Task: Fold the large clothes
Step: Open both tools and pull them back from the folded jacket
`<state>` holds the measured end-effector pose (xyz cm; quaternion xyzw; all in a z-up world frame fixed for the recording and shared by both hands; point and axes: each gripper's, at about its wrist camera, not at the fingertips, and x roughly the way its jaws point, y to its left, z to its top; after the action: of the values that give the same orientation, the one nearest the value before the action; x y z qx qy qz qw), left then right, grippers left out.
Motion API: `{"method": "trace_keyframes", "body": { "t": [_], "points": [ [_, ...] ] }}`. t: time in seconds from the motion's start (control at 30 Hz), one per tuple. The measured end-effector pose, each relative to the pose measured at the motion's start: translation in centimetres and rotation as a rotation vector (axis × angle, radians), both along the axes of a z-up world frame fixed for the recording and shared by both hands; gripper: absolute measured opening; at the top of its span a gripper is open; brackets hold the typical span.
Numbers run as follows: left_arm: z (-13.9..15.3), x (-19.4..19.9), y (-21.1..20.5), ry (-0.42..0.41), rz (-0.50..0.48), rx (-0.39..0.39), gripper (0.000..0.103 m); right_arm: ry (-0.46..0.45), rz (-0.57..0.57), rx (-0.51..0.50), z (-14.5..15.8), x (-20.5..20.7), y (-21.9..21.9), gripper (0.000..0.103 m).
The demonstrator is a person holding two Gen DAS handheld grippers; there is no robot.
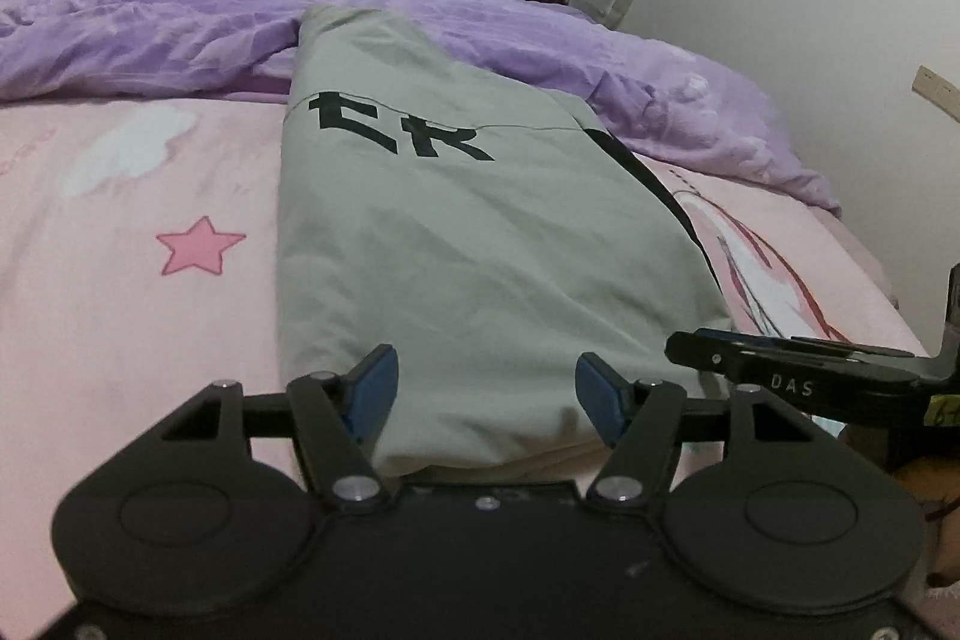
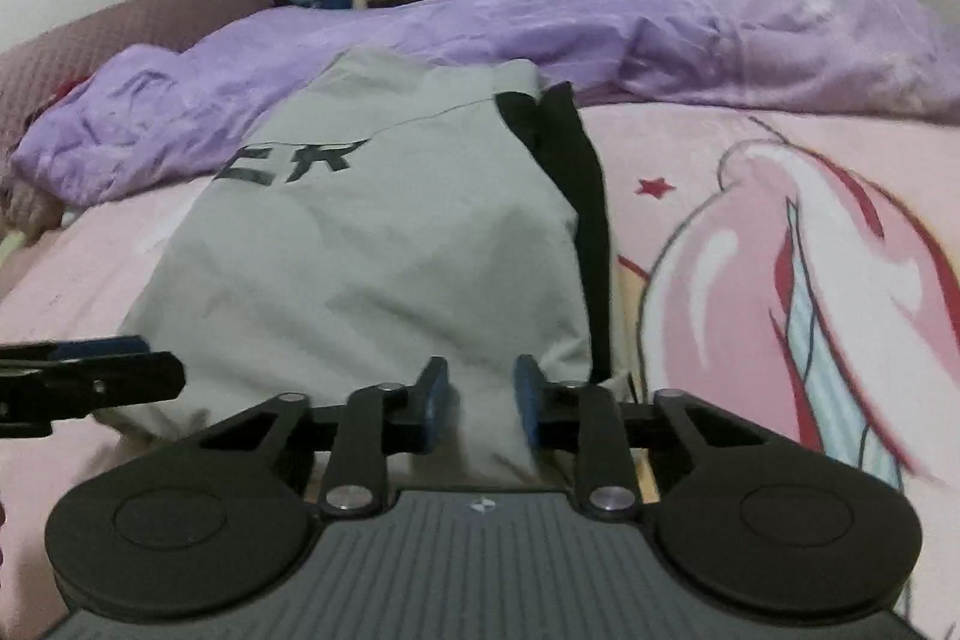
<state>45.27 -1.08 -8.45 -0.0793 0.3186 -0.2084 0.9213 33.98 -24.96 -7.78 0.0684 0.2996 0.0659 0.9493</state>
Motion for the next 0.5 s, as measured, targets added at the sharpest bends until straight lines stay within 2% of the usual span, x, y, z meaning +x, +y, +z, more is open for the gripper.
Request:
{"method": "trace_keyframes", "body": {
  "t": [0.13,0.17,0.23,0.27,0.3,0.33,0.4,0.5],
  "points": [
    [1.1,-1.1,-0.2,0.021,0.029,0.001,0.069,0.014,-0.027,0.01,1.2,-1.0,0.0,0.029],
    [1.9,-1.7,0.0,0.023,0.042,-0.001,0.073,0.002,-0.039,0.012,2.1,-1.8,0.2,0.034],
    [3.3,-3.6,0.5,0.01,0.073,0.005,0.094,-0.051,-0.042,0.001,4.0,-4.2,0.6,0.053],
    [4.1,-4.9,0.7,-0.004,0.081,0.011,0.097,-0.069,-0.048,-0.018,4.9,-5.4,0.9,0.066],
    [4.6,-6.0,0.9,-0.017,0.088,0.023,0.099,-0.085,-0.057,-0.044,5.8,-6.9,1.3,0.071],
    [5.3,-7.6,1.1,-0.034,0.105,0.049,0.102,-0.104,-0.07,-0.067,6.6,-8.3,1.7,0.072],
    [6.4,-10.4,1.4,-0.064,0.149,0.114,0.103,-0.129,-0.096,-0.101,8.0,-11.6,2.5,0.08],
    [7.4,-14.4,1.9,-0.079,0.221,0.205,0.103,-0.141,-0.113,-0.089,9.1,-16.1,3.1,0.087]
  ]
}}
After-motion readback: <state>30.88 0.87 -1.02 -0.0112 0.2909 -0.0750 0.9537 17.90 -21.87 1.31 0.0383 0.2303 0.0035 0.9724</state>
